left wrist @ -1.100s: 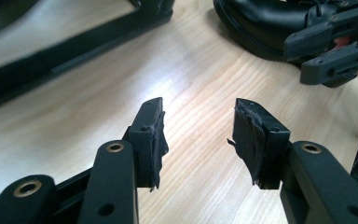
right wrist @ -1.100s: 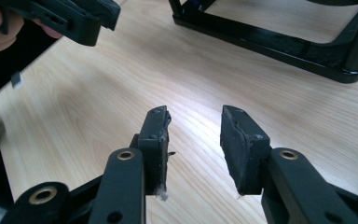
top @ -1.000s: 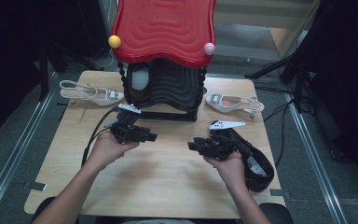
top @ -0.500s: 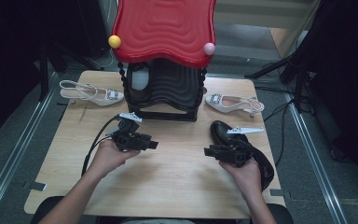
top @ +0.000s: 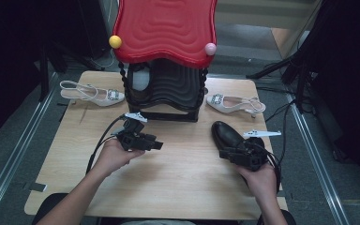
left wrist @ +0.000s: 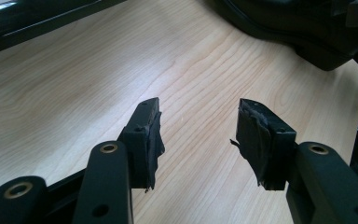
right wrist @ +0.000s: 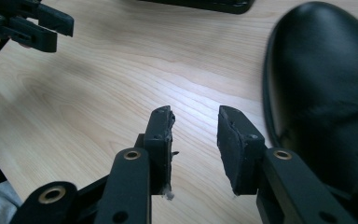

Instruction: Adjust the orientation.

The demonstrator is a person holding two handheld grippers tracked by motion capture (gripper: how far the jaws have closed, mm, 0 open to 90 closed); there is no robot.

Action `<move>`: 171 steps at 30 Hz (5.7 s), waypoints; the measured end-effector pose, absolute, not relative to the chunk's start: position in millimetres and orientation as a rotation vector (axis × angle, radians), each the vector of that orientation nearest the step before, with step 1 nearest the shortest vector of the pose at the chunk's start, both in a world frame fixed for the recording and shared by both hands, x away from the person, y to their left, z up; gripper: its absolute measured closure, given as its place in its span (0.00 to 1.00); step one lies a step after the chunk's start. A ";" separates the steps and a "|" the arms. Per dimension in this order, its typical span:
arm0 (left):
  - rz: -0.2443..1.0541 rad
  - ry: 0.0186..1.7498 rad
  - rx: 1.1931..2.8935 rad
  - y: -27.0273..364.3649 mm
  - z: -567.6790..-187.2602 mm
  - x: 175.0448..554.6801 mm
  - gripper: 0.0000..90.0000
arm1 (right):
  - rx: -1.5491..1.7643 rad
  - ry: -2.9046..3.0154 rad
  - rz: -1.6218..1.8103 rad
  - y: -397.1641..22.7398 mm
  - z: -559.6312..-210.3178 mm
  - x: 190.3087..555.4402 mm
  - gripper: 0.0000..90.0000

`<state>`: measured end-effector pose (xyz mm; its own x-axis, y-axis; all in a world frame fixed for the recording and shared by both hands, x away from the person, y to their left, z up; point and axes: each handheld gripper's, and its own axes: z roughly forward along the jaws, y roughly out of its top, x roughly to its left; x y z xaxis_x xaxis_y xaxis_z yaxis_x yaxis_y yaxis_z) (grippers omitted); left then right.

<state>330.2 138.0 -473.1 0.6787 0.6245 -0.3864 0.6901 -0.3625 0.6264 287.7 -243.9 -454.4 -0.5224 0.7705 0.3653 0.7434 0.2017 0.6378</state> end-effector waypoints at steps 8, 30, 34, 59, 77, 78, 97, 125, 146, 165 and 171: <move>-0.119 0.987 2.101 127.4 -476.8 332.9 0.55 | 1.559 2.357 1.217 -265.3 -449.9 277.8 0.75; -0.133 0.972 2.118 123.5 -478.6 339.8 0.55 | 1.676 2.309 1.031 -305.2 -443.9 258.8 0.75; -0.134 0.979 2.121 125.2 -479.2 341.0 0.55 | 1.700 2.359 0.969 -296.8 -452.8 269.4 0.74; -0.104 1.037 2.082 143.8 -476.6 336.6 0.56 | 1.648 2.507 1.050 -258.8 -444.7 294.2 0.93; -0.086 1.089 2.043 162.2 -478.4 322.8 0.59 | 1.398 2.754 1.084 -179.4 -442.4 310.0 0.93; -0.082 1.093 2.040 163.1 -478.6 321.9 0.59 | 1.381 2.767 1.083 -174.5 -442.8 311.3 0.93; -0.041 1.139 2.013 172.2 -489.3 315.0 0.68 | 1.208 2.883 1.046 -100.2 -468.2 318.5 0.92; 0.007 1.129 2.015 149.2 -502.2 309.6 0.99 | 1.379 2.629 1.136 -175.7 -454.8 349.1 1.00; -0.016 1.124 2.009 127.9 -509.0 323.8 0.98 | 1.453 2.578 1.117 -168.3 -470.2 329.9 1.00; -0.053 1.097 2.028 105.7 -508.2 348.2 0.99 | 1.563 2.582 1.109 -174.4 -474.1 312.3 0.99; -0.089 1.091 2.010 97.4 -508.4 359.1 0.97 | 1.594 2.582 1.096 -175.5 -476.6 313.6 0.98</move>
